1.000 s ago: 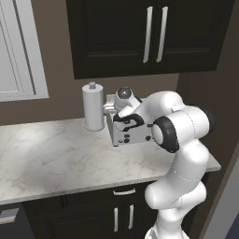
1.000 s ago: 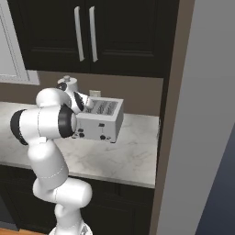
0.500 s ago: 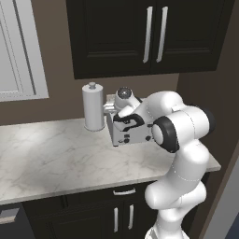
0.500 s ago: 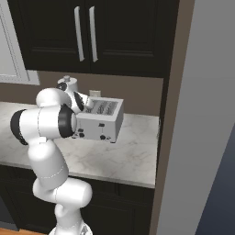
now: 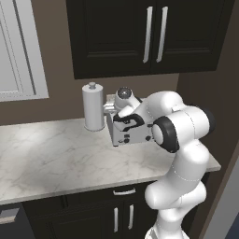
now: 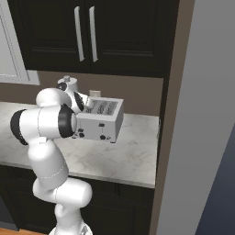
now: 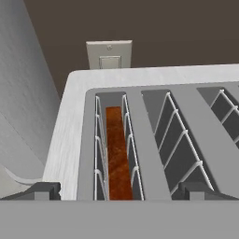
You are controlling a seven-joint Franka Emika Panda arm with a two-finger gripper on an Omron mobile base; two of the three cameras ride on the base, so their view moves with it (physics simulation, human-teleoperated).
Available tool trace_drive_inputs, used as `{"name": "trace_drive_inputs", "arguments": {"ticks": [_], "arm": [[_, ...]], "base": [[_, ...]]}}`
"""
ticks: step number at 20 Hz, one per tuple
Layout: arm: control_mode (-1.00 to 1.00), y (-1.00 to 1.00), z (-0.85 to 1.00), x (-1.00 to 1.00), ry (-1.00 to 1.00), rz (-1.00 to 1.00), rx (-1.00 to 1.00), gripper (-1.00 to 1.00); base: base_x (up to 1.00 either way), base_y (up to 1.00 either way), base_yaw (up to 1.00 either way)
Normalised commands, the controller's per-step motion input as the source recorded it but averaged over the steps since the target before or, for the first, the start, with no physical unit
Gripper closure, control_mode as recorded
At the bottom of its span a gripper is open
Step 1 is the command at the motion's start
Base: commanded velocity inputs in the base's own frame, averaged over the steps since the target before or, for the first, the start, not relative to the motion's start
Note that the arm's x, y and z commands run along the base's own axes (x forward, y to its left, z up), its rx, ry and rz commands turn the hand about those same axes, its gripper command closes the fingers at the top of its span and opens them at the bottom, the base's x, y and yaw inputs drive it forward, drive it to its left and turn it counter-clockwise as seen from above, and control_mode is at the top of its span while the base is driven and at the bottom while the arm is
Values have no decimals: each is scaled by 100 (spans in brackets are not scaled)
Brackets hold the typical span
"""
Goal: Start the toaster. Once the lever pops up, take the bread to the plate on the dining counter.
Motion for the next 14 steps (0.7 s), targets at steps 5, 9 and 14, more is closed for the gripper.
{"name": "trace_drive_inputs", "arguments": {"ticks": [5,9,14], "arm": [[-100,0,0,0,0,0,0,-100],[-100,0,0,0,0,0,0,-100],[-100,0,0,0,0,0,0,-100]], "base": [[0,0,0],[0,0,0],[0,0,0]]}}
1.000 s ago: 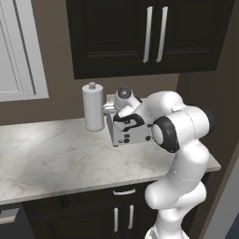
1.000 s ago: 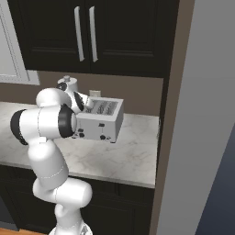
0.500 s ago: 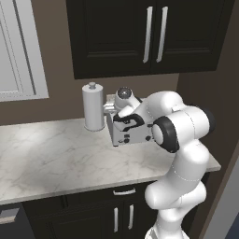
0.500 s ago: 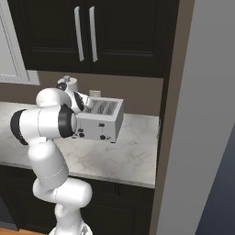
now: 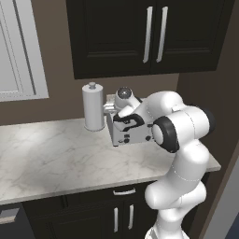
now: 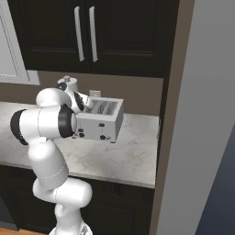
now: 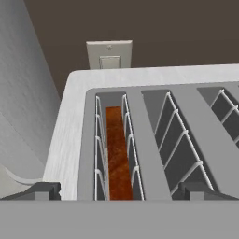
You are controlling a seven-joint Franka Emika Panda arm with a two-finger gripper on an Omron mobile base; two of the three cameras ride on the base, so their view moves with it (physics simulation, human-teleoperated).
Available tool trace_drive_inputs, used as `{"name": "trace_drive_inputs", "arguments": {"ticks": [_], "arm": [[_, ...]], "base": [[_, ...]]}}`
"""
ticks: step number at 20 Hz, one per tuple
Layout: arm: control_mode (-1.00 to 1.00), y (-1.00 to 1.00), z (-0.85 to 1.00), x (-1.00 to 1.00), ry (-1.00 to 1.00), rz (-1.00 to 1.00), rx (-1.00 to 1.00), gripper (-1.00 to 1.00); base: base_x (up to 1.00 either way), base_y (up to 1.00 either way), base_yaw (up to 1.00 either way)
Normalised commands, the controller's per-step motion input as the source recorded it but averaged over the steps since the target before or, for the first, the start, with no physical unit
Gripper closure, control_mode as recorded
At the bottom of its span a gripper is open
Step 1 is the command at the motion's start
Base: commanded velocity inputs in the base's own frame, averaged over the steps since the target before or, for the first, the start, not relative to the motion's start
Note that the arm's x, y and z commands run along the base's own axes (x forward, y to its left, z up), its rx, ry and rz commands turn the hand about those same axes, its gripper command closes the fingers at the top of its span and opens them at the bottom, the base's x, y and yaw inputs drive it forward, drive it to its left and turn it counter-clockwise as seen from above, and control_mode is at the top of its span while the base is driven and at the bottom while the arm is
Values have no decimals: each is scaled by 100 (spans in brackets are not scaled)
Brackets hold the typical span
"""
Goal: Start the toaster. Once the lever pops up, take the bread to the plate on the dining counter.
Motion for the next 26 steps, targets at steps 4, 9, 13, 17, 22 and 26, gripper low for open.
{"name": "trace_drive_inputs", "arguments": {"ticks": [4,9,13,17,22,26], "arm": [[-100,0,0,0,0,0,0,-100],[-100,0,0,0,0,0,0,-100],[-100,0,0,0,0,0,0,-100],[-100,0,0,0,0,0,0,-100],[-100,0,0,0,0,0,0,-100],[-100,0,0,0,0,0,0,-100]], "base": [[0,0,0],[0,0,0],[0,0,0],[0,0,0],[0,0,0],[0,0,0]]}}
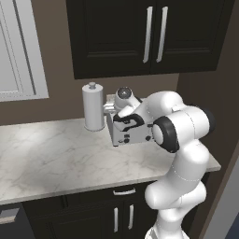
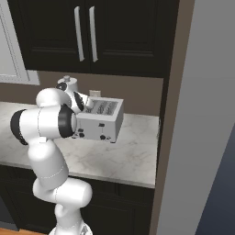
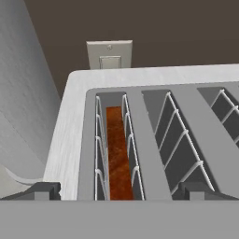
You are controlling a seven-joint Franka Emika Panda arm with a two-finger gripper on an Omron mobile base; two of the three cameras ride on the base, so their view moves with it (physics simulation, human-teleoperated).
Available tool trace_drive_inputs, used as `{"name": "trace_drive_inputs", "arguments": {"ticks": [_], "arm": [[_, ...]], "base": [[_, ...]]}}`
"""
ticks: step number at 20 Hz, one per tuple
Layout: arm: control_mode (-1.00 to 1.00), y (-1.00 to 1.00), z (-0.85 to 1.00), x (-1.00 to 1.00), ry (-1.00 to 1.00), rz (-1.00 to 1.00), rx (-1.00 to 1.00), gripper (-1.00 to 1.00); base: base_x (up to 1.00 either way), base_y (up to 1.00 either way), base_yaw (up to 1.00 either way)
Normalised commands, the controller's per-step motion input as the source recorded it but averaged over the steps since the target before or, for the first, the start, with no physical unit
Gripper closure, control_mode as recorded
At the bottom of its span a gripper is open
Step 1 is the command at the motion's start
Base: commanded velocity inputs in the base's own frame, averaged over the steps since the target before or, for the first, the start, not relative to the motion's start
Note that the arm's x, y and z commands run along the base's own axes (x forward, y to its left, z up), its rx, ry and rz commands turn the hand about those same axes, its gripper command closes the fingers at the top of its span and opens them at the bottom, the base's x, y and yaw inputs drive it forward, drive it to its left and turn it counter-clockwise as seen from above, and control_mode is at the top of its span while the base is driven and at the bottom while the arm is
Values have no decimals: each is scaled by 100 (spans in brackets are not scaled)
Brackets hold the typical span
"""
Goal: Start the toaster. Once the lever pops up, take the bread to the plate on the dining counter.
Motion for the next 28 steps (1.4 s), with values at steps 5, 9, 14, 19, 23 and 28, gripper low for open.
{"name": "trace_drive_inputs", "arguments": {"ticks": [5,9,14,19,23,28], "arm": [[-100,0,0,0,0,0,0,-100],[-100,0,0,0,0,0,0,-100],[-100,0,0,0,0,0,0,-100],[-100,0,0,0,0,0,0,-100],[-100,0,0,0,0,0,0,-100],[-100,0,0,0,0,0,0,-100]], "base": [[0,0,0],[0,0,0],[0,0,0],[0,0,0],[0,0,0],[0,0,0]]}}
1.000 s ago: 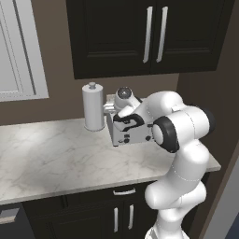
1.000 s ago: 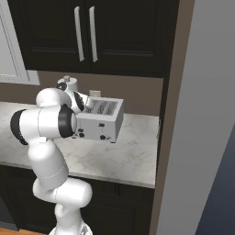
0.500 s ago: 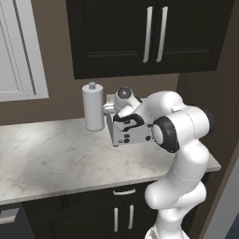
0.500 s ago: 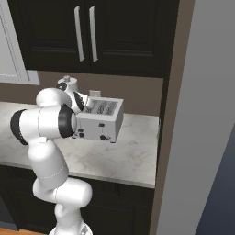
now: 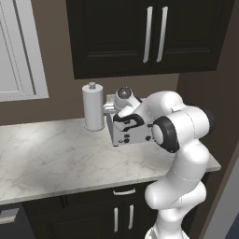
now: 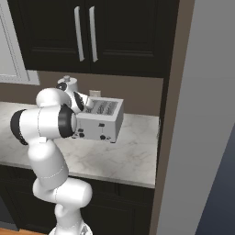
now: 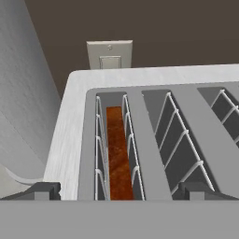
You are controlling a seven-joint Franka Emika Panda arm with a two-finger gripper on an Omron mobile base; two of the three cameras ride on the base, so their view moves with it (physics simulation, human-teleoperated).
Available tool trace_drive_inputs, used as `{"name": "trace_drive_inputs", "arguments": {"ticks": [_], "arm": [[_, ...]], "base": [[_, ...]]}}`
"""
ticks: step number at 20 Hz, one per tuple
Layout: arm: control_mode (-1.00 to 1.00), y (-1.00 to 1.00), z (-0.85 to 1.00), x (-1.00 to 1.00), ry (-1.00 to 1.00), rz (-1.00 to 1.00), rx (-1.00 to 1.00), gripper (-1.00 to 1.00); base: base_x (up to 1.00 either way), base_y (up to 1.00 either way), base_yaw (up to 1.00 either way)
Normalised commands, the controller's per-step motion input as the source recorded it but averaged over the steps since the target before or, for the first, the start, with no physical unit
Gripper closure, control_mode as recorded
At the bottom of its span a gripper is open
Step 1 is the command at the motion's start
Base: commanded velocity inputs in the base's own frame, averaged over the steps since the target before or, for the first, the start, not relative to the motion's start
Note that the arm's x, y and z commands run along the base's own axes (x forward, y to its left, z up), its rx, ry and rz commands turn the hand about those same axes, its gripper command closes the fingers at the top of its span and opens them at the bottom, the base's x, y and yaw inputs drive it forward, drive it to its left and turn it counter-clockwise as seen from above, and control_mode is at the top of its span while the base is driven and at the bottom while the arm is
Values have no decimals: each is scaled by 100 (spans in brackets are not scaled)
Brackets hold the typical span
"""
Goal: Start the toaster. Once the lever pops up, take the bread to the plate on the dining counter.
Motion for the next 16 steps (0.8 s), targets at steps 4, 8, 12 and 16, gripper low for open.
{"name": "trace_drive_inputs", "arguments": {"ticks": [4,8,12,16], "arm": [[-100,0,0,0,0,0,0,-100],[-100,0,0,0,0,0,0,-100],[-100,0,0,0,0,0,0,-100],[-100,0,0,0,0,0,0,-100]], "base": [[0,0,0],[0,0,0],[0,0,0],[0,0,0]]}}
